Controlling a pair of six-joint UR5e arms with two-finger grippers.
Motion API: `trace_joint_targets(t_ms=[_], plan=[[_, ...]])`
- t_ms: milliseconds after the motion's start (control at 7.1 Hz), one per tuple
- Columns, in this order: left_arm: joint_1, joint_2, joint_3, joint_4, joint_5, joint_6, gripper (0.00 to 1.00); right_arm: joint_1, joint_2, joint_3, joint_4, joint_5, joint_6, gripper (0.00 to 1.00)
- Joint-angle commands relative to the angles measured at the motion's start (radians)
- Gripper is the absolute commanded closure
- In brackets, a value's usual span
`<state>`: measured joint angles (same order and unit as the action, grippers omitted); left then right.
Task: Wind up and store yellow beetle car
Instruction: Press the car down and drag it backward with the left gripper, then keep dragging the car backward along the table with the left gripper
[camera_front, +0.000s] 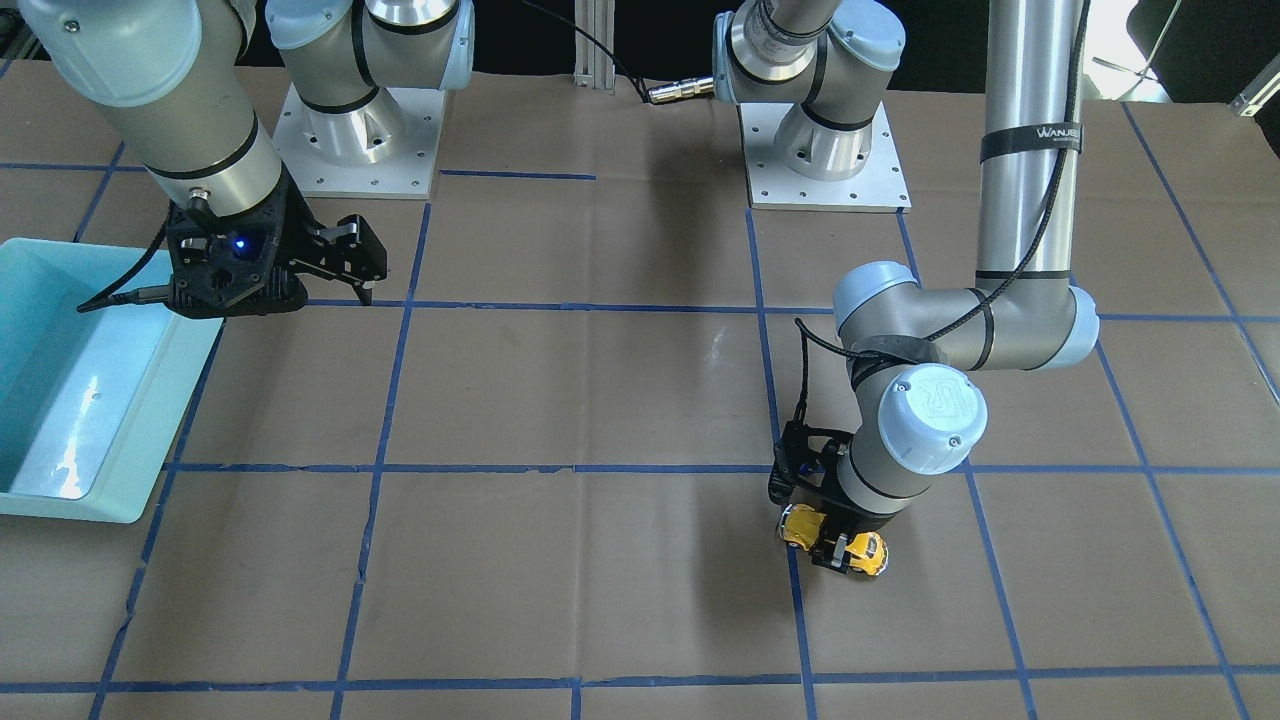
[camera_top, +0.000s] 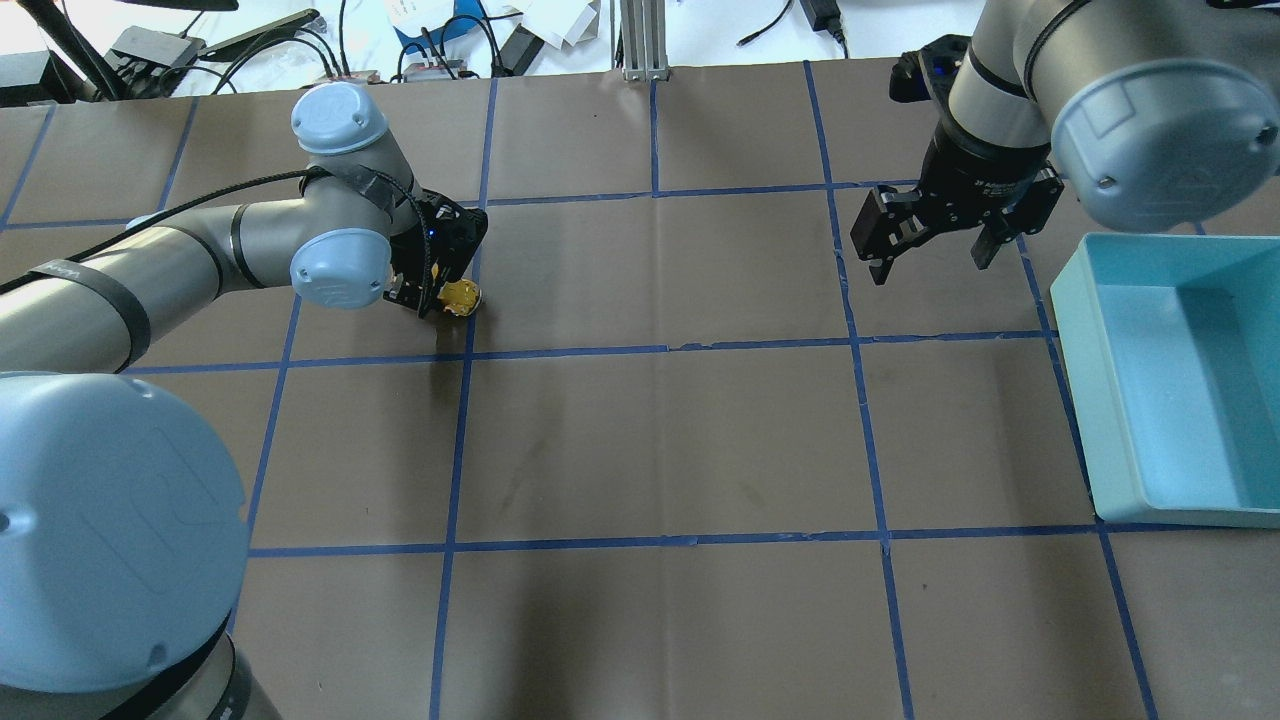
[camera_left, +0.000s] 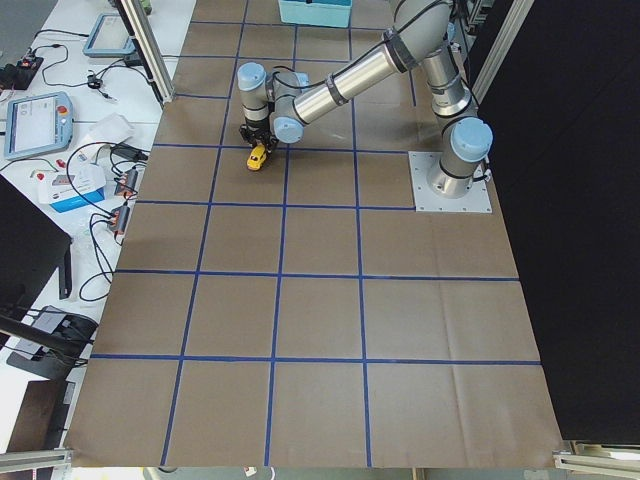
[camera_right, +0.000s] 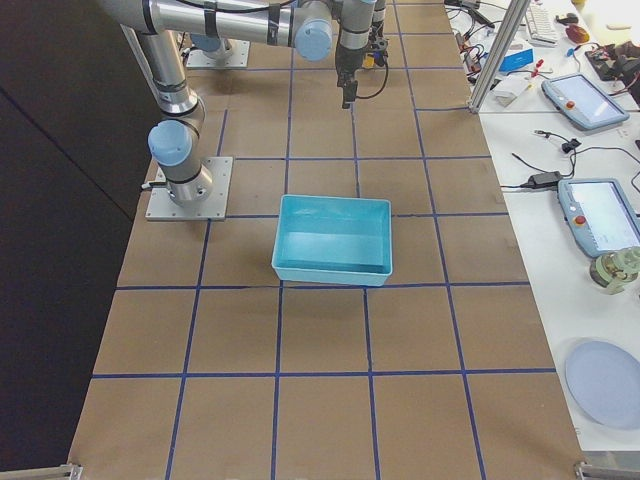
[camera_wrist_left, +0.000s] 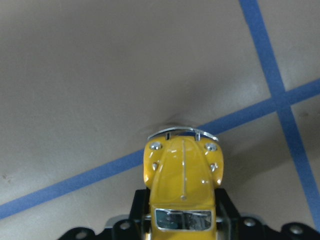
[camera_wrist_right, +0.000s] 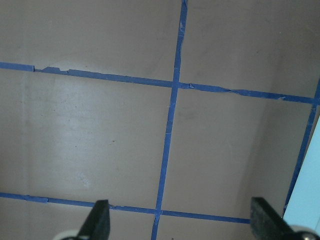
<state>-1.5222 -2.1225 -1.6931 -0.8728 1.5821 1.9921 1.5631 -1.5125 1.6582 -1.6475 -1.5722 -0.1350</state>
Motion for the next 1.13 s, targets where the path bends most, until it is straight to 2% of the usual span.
trace_joint_targets(t_ms=[0, 986], plan=[[0.001, -0.001, -0.003, 0.015, 0.004, 0.001, 1.0, 0.0, 0.0, 0.0, 0.0, -0.002, 0.0, 0.0], [0.019, -0.008, -0.011, 0.034, -0.004, 0.037, 1.0, 0.0, 0.0, 0.0, 0.0, -0.003, 0.0, 0.0]])
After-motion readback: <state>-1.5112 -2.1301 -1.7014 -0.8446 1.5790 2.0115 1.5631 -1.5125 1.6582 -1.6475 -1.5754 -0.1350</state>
